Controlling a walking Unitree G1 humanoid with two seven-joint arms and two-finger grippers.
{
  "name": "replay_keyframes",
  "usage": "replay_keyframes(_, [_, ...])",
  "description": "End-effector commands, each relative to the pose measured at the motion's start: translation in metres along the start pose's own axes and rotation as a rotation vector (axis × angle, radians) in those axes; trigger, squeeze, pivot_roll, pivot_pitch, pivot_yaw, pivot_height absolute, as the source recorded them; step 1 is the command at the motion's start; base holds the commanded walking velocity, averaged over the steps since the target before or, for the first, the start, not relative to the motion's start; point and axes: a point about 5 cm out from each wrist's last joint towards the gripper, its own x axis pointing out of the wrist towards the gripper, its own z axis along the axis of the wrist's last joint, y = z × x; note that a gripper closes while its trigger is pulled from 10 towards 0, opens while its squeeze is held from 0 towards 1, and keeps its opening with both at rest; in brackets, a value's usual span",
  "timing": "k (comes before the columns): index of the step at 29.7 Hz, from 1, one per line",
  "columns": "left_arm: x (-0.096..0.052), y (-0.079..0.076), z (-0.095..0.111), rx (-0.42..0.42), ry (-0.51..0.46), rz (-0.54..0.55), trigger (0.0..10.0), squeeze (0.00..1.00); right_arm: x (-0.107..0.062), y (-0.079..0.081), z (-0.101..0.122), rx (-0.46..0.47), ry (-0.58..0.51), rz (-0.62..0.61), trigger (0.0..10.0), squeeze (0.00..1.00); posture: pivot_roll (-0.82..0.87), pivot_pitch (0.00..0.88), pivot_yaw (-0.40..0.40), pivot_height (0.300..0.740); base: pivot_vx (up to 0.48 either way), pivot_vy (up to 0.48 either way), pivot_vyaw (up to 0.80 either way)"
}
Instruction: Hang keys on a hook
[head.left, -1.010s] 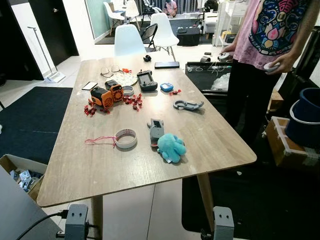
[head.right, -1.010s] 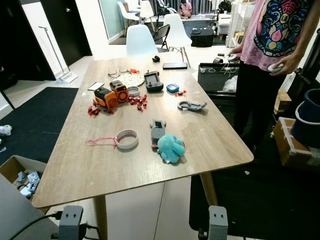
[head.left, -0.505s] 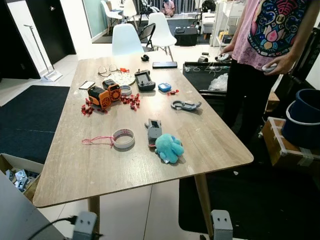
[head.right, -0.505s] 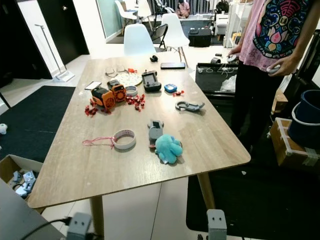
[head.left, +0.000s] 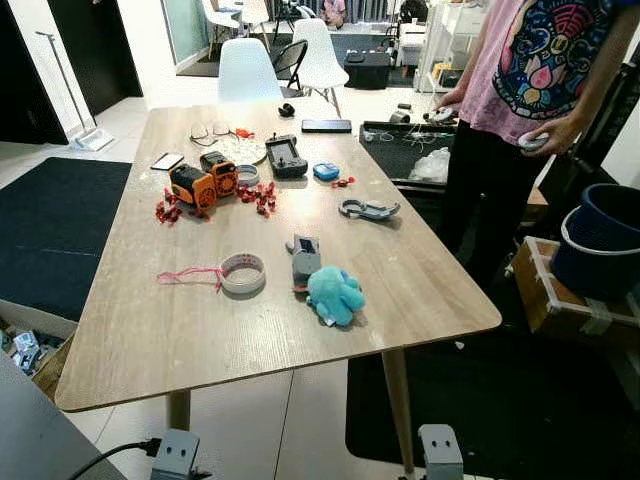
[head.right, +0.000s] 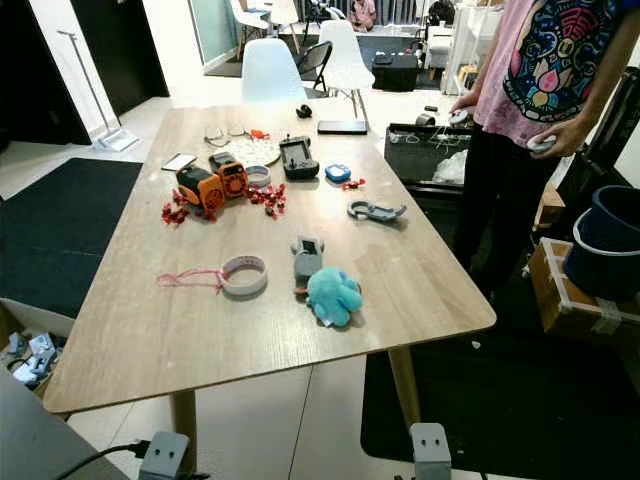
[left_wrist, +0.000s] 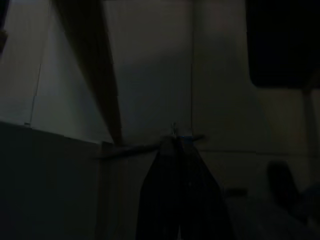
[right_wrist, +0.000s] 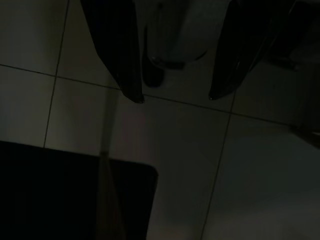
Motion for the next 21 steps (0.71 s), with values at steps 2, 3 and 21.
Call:
replay_keyframes(2, [-0.0006,0.0006,-0.0001,-0.075,-0.021,0.039,10.0,0.00,0.0006,0.0020,-0.0005,0.005,0.014,0.011,10.0,0.00,0.07,0.040,-0.016,0.740,0.000,0.000,0.00])
replay_keyframes(3, [-0.0007,0.0018,0.0004,-0.101,-0.029,0.054,10.0,0.00,0.0006,0.0024,-0.0007,0.004,0.015,0.013,10.0,0.00,0.07,0.040,-0.016,0.740,0.000,0.000,0.00])
replay_keyframes(21, [-0.0014,0.0005,0.0008,-0.141,-0.049,0.052,10.0,0.00,0.0021,0.0076,0.0037,-0.103,0.005,0.060,10.0,0.00,0.08,0.042,-0.019,0.740,0.000,0.000,0.32])
